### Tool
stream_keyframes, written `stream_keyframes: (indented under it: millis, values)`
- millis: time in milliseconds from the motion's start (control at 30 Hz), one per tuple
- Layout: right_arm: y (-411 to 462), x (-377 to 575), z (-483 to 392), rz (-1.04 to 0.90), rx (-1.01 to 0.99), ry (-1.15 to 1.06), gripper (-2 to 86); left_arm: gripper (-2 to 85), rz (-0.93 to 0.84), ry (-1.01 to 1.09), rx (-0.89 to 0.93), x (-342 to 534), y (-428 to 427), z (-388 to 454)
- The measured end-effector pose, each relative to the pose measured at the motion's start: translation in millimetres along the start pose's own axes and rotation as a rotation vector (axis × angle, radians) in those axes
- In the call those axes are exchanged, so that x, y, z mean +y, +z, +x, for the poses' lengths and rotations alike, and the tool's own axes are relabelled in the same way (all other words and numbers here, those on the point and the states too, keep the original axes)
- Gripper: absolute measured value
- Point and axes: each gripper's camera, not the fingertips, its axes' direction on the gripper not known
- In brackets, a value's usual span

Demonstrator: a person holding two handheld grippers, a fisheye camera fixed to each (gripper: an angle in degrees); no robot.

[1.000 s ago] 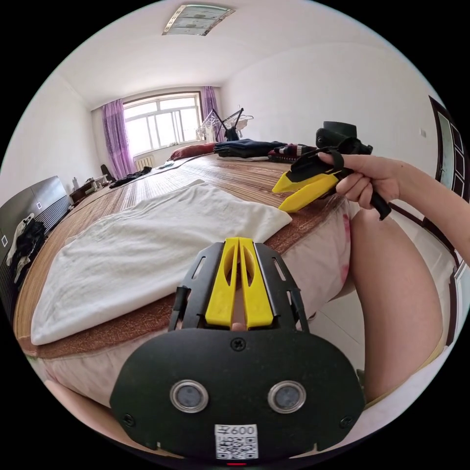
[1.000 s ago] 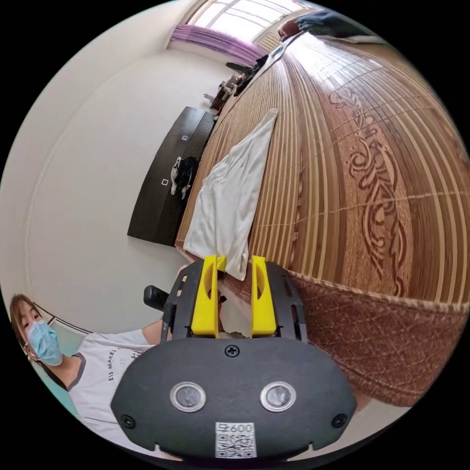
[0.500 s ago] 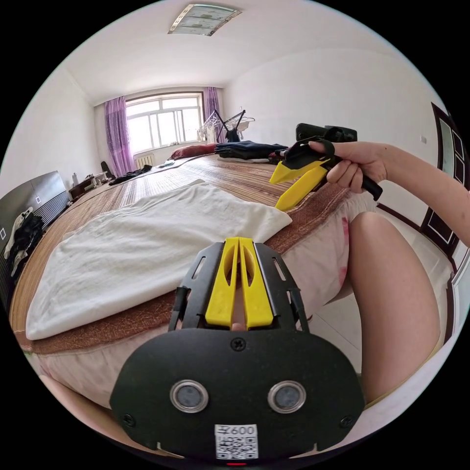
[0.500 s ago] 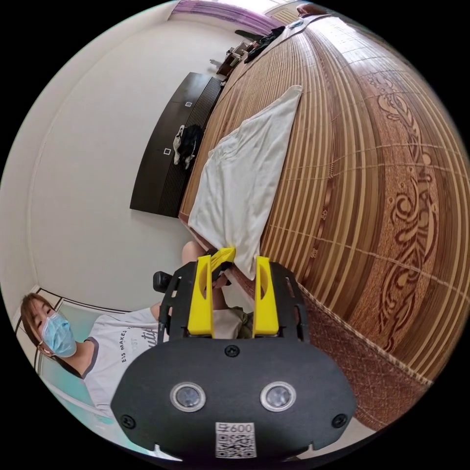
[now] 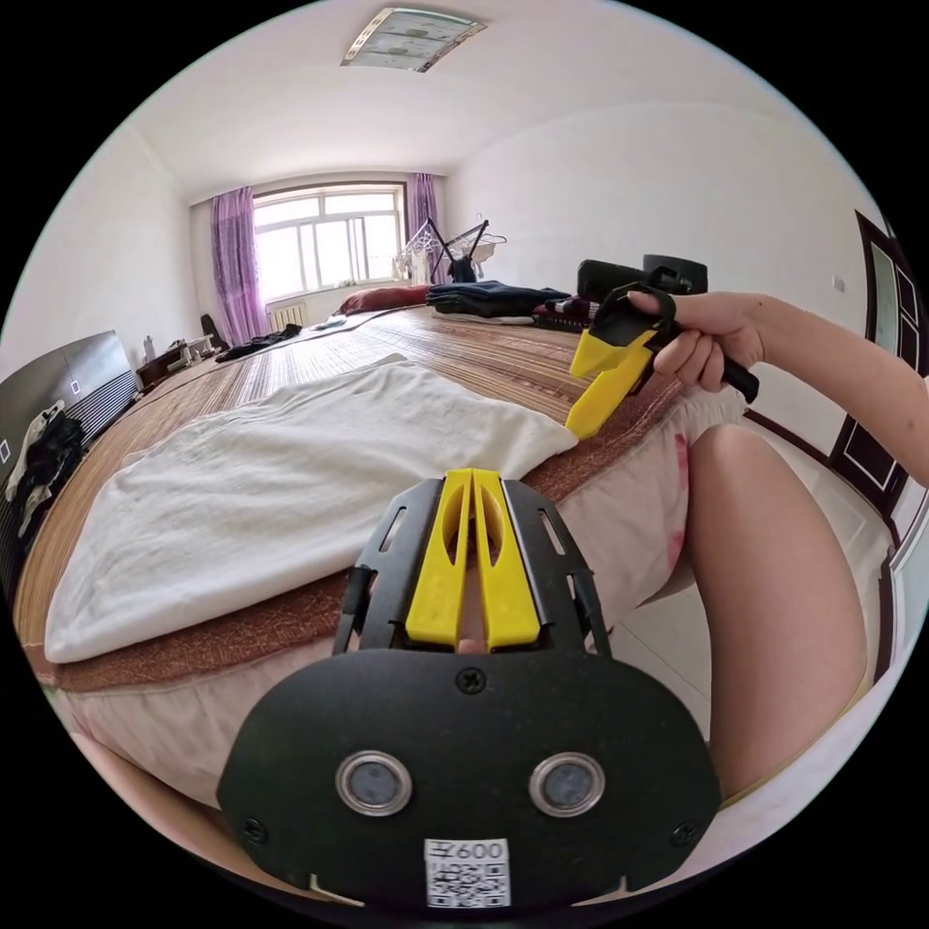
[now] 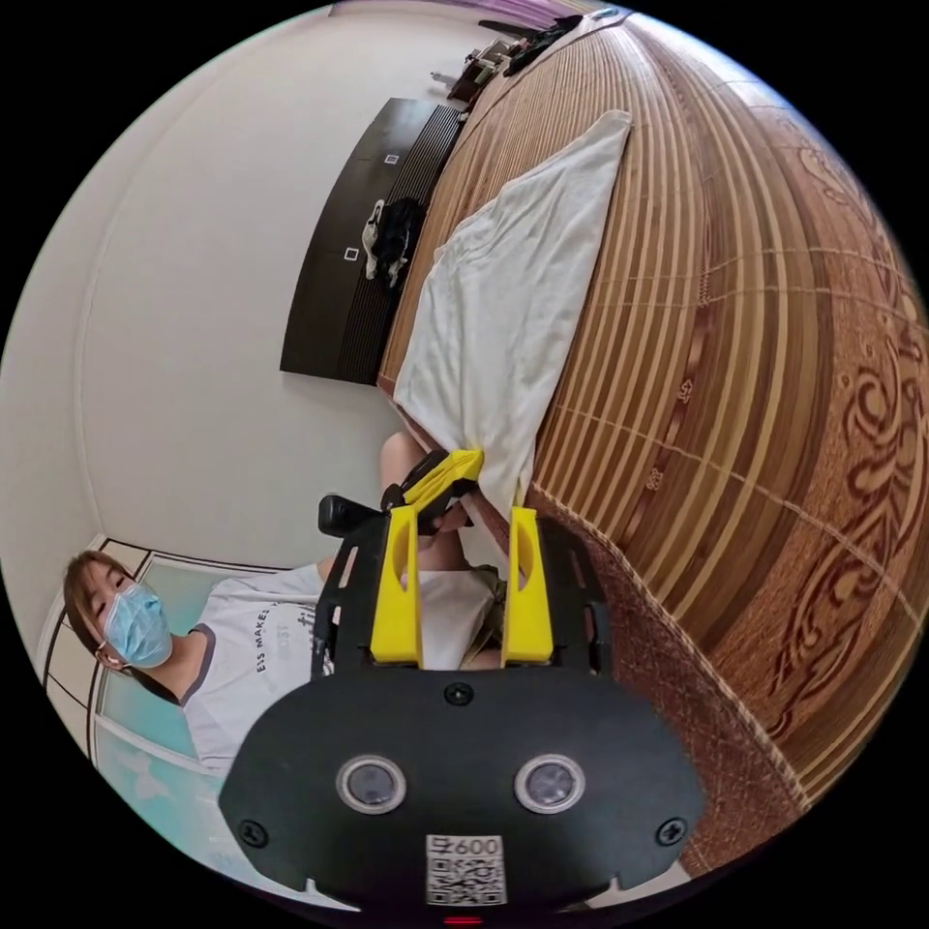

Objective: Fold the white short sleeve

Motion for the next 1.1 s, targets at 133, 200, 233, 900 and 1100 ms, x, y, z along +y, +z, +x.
stream_keyframes:
  millis: [133, 200, 233, 900, 1100]
  values:
    - [8.2, -17.8, -14.2, -0.081, 0.047, -0.036, 8.7, 0.1, -0.004, -0.001, 0.002, -2.6, -3.3, 8.8]
    - [13.7, -25.7, -22.6, -0.132, 0.108, -0.053, 6.3, 0.1, -0.003, -0.005, 0.005, -4.0, -6.3, 15.1]
    - [20.5, -30.9, -29.3, -0.171, 0.177, -0.07, 4.0, 0.1, 0.0, -0.006, 0.005, -4.5, -7.9, 18.7]
    - [109.2, -23.5, -24.5, -0.023, 0.066, -0.001, 5.0, 0.1, 0.002, -0.01, 0.016, -37.4, -63.1, 101.2]
    - [180.0, -5.9, -19.1, -0.06, 0.028, 0.014, 4.4, 0.1, 0.008, -0.012, 0.018, -54.5, -92.4, 137.8]
